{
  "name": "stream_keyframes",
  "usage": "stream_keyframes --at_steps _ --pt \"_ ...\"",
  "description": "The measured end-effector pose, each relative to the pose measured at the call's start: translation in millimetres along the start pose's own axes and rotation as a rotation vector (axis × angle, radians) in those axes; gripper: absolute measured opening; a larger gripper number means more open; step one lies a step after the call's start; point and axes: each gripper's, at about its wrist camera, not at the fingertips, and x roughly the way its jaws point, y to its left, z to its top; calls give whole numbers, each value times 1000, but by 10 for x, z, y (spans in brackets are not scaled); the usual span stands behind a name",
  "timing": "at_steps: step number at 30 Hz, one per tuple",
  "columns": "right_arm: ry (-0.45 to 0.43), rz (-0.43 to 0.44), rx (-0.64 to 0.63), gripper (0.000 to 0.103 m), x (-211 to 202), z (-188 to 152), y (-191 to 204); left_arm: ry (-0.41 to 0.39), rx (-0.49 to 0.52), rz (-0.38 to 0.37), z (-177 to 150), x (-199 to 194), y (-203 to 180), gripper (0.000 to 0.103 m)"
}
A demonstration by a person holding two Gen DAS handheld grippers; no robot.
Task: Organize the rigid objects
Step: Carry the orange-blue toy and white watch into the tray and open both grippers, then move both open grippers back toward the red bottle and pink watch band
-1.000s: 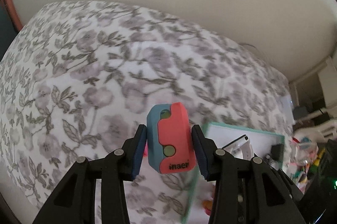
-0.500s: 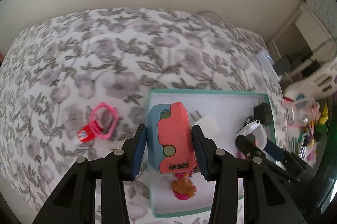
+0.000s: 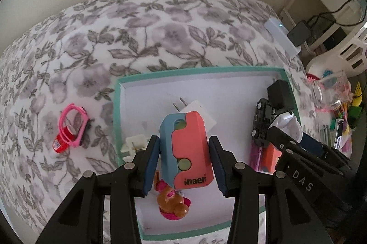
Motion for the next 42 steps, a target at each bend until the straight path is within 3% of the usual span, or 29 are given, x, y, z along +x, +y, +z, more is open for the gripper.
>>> stream_keyframes --at_steps 13,16,23,25,27,31,33,35,37,42 --pt "18 -20 -6 61 31 5 -28 35 10 2 -25 121 -48 46" --pt "12 -22 -13 68 29 12 -15 30 10 -2 -14 95 -43 56" --pt "2 1 -4 69 -26 32 -12 7 2 19 19 3 -4 57" --pt "-8 5 -6 73 -58 41 4 -4 -10 41 33 -26 34 59" --pt "-21 2 -11 82 -81 45 20 -25 -26 89 50 -70 91 68" --pt "-19 2 -19 84 -61 45 43 -46 -69 147 68 -110 221 73" --pt "-15 6 -22 84 -43 43 51 -50 -93 177 71 -110 296 80" --pt "-14 7 -26 93 -32 38 65 -56 -119 209 77 -104 371 90" --pt "-21 4 -31 99 -35 36 79 -61 -137 232 77 -105 433 91" --pt "-34 0 -49 103 -50 31 136 -58 -194 264 74 -101 626 97"
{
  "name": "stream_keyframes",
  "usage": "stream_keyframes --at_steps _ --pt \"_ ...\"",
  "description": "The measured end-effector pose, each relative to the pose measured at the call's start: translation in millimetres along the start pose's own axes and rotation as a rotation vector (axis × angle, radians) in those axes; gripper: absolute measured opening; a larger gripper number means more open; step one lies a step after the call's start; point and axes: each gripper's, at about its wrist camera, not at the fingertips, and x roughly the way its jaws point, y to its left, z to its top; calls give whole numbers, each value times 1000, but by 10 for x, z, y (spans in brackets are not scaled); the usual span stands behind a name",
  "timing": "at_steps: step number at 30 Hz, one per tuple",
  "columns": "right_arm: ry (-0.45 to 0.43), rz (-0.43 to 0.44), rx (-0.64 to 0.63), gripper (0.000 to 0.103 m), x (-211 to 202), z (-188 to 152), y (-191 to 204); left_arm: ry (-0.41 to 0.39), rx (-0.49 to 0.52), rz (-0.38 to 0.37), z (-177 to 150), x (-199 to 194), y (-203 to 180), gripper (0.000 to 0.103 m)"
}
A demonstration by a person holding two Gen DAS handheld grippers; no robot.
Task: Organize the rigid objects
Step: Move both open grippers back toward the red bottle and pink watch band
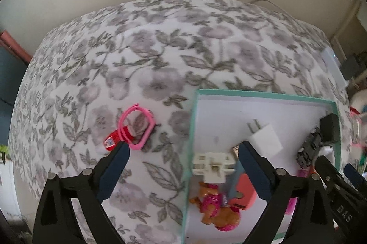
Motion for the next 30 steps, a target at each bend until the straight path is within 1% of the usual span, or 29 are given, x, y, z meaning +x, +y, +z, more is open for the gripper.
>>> stream_keyframes --at_steps 4,8,12,17,22,24,28,30 --pt "-4 -1 -32 103 3 -5 100 16 -38 23 26 53 165 99" --pt "-12 6 -66 103 -12 -11 239 13 -61 50 47 54 306 100" --pt "-13 36 -95 103 -31 -20 389 18 -84 51 58 56 438 100" --pt "-16 37 -136 103 -57 -50 574 28 -123 58 68 72 647 100" --pt "-17 68 -160 103 -101 -65 754 34 -173 54 80 79 915 100" --pt "-23 76 -191 103 -120 -81 900 32 -195 51 81 74 1062 100" --pt "-24 120 -250 103 -119 -144 1234 28 -263 86 70 98 1433 100" --pt "-23 145 -278 103 -108 -189 1427 41 -297 99 40 154 1615 100"
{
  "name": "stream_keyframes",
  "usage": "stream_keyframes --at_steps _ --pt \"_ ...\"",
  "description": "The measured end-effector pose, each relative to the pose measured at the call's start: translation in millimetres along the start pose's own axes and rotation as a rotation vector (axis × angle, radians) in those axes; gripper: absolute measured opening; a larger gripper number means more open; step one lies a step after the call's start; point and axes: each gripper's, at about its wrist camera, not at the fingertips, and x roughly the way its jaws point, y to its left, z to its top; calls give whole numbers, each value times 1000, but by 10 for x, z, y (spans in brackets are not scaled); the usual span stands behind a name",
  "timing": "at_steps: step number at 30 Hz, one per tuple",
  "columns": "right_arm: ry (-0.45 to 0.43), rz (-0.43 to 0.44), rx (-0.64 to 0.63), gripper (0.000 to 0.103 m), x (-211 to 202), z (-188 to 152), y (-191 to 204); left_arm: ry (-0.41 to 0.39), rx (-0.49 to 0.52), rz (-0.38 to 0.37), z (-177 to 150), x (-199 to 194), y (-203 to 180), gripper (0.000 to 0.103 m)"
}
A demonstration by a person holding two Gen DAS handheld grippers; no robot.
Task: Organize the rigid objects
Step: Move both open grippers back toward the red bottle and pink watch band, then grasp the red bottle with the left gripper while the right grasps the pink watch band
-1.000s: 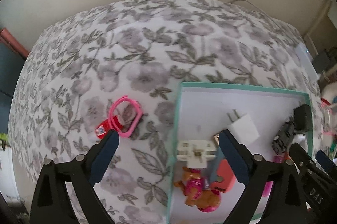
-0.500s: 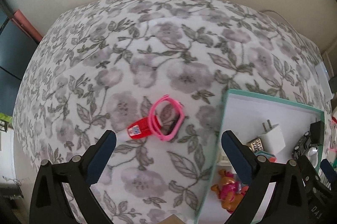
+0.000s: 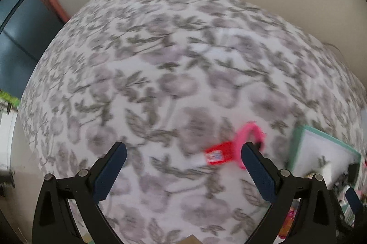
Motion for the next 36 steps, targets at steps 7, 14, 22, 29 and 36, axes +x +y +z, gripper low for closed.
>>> stream_keyframes --at_steps 7,14,22,29,36 --pt "-25 58 -87 103 99 41 553 71 -63 -22 -2 256 313 100" --pt "-37 88 -80 103 203 99 708 127 0 -35 -42 458 250 100" --pt "-27 84 -36 103 242 121 584 181 90 -97 -159 624 -13 100" --pt "-28 92 -17 103 232 128 515 181 176 -101 -268 706 -361 100" --pt "-27 92 -7 103 244 134 481 166 179 -103 -274 806 -526 100"
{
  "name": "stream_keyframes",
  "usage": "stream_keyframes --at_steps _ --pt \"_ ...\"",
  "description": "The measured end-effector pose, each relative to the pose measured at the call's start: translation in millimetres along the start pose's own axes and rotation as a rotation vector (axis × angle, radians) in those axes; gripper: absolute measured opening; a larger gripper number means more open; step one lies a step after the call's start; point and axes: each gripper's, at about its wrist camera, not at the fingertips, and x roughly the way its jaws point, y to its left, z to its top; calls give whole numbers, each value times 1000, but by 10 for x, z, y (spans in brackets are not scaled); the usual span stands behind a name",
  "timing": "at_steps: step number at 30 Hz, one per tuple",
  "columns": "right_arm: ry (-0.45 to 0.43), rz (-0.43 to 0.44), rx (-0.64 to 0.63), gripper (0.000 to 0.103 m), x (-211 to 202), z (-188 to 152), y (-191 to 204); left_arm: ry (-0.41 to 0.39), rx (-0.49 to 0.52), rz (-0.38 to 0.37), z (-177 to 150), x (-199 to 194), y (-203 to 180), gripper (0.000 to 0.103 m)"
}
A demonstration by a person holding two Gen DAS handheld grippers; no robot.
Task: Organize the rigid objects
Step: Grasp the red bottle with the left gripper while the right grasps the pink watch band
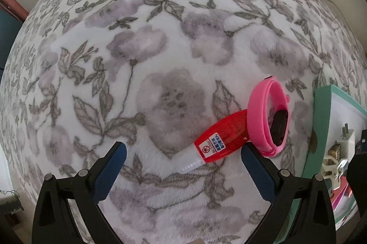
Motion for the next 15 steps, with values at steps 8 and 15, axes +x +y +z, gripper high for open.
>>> stream_keyframes --at_steps 8,15 --pt "1 -2 -1 103 31 0 3 -27 -65 3 38 -68 214 90" --pt "0 -3 -5 103 54 -3 19 -27 -95 -20 42 -69 293 66"
